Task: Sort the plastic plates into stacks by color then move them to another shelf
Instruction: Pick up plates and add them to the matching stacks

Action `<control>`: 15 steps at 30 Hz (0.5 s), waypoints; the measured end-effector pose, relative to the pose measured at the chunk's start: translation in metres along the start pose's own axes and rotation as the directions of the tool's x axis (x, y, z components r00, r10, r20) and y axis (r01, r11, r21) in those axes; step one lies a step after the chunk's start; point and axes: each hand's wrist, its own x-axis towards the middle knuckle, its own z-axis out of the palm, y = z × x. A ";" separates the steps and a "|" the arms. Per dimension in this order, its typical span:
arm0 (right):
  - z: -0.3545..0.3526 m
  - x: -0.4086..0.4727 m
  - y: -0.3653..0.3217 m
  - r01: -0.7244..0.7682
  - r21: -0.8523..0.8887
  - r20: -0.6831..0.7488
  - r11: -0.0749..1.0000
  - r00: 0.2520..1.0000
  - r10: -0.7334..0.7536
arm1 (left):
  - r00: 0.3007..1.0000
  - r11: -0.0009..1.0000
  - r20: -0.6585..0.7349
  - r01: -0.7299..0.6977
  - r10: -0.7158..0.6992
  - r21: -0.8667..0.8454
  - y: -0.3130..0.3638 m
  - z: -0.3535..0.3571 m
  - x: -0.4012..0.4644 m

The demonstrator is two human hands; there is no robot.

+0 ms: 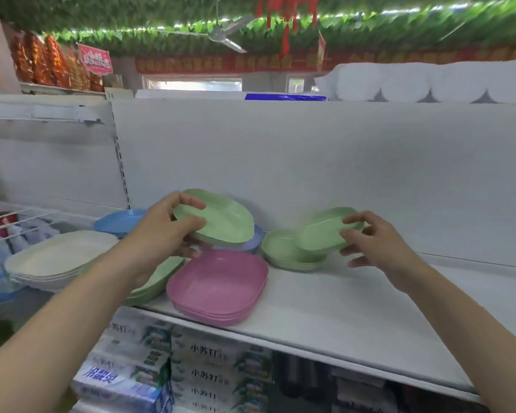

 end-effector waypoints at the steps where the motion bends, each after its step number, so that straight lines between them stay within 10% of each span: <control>1: 0.008 0.003 0.002 -0.022 -0.020 -0.001 1.000 1.000 0.022 | 0.999 1.000 0.034 0.003 -0.003 0.000 -0.004 0.003 0.013; 15: 0.061 -0.001 0.001 -0.229 -0.423 -0.072 0.877 0.973 0.219 | 0.900 0.998 0.435 -0.020 -0.007 0.058 -0.013 0.044 0.097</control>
